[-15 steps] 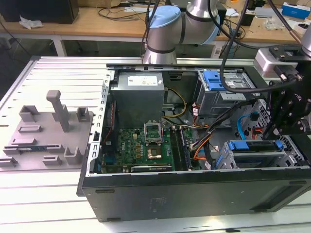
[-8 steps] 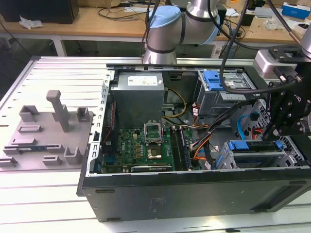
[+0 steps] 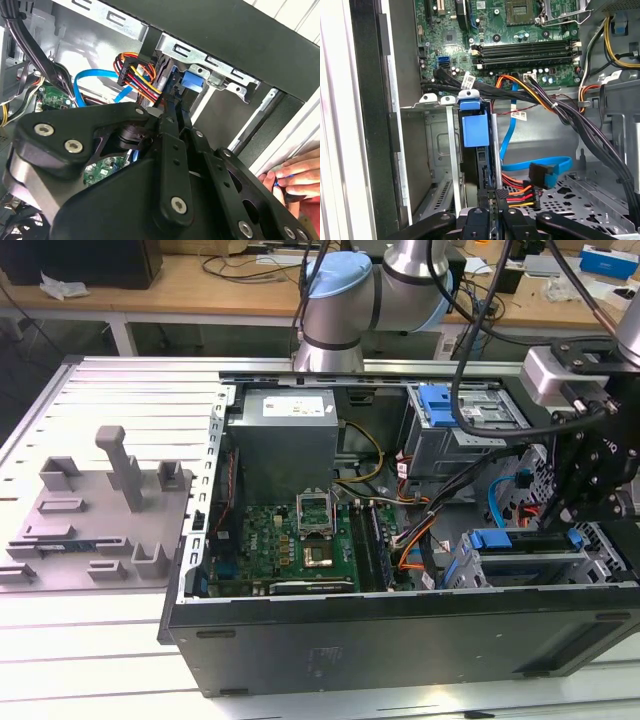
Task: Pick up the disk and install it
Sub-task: 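Insert the first disk wire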
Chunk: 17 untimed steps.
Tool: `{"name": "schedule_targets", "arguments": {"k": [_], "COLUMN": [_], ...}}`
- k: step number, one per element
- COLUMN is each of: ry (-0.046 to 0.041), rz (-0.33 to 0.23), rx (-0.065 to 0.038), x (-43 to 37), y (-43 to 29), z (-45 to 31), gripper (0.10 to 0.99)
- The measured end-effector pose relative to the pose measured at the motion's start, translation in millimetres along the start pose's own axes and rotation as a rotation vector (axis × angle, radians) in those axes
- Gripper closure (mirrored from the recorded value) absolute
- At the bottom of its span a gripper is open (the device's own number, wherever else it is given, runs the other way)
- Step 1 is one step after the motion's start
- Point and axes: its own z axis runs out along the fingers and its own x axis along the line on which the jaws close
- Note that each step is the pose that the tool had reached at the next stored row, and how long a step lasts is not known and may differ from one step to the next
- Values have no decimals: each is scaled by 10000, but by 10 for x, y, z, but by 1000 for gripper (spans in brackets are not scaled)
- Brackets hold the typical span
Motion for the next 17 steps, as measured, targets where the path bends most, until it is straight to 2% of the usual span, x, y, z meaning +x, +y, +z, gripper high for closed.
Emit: {"name": "schedule_targets", "arguments": {"k": [17], "ry": [0], "rz": [1], "rx": [0], "x": [-1], "y": [4], "z": [83], "gripper": [922]}}
